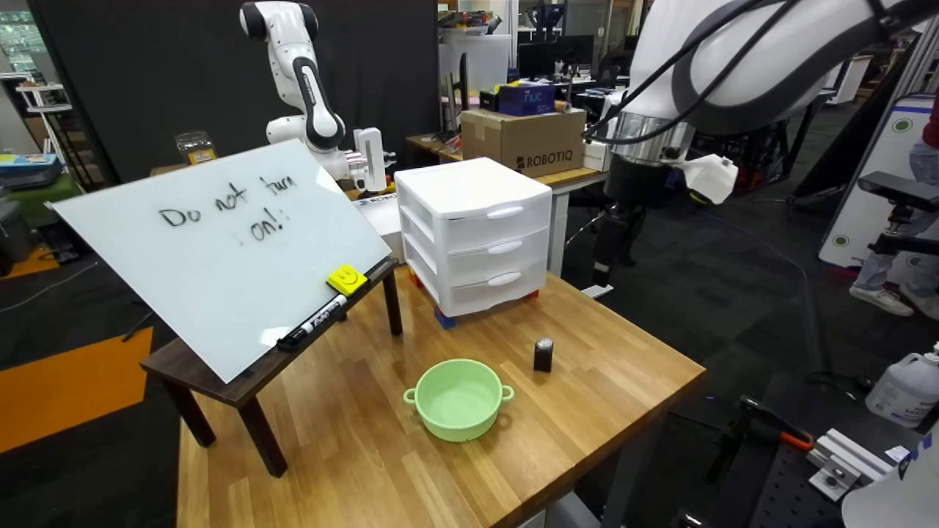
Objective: Put the black shaker in the green bowl
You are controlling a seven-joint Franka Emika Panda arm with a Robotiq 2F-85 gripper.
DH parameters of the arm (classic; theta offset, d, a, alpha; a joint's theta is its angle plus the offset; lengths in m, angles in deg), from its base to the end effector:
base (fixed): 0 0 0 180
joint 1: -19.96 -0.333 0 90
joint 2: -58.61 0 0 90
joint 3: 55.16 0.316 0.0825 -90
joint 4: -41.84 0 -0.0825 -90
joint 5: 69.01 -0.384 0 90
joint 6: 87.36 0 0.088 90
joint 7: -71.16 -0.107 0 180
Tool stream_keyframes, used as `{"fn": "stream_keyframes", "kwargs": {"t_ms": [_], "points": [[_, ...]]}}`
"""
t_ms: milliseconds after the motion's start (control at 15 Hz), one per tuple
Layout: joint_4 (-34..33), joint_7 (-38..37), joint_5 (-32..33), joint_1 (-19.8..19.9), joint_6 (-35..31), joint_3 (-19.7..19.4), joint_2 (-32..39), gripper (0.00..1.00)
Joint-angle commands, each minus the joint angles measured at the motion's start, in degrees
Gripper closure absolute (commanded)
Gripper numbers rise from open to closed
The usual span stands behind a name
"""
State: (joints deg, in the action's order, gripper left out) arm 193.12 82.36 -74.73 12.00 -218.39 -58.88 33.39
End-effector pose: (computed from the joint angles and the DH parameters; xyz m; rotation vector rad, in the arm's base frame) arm 0.3947 0.0323 0.3955 -3.0208 -0.3216 -0.1383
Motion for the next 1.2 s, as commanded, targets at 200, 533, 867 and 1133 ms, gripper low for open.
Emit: {"fn": "stream_keyframes", "kwargs": {"t_ms": [200, 533, 867, 1133], "points": [[-11.09, -1.40, -1.04, 0.28, 1.81, 3.18, 14.78, 0.00], [-18.37, -0.45, -5.68, 0.02, 0.73, 5.98, 21.40, 0.00], [-17.99, -1.14, -4.86, 0.57, 0.24, 6.70, 21.25, 0.00], [-17.99, -1.14, -4.86, 0.58, 0.25, 6.70, 21.26, 0.00]]}}
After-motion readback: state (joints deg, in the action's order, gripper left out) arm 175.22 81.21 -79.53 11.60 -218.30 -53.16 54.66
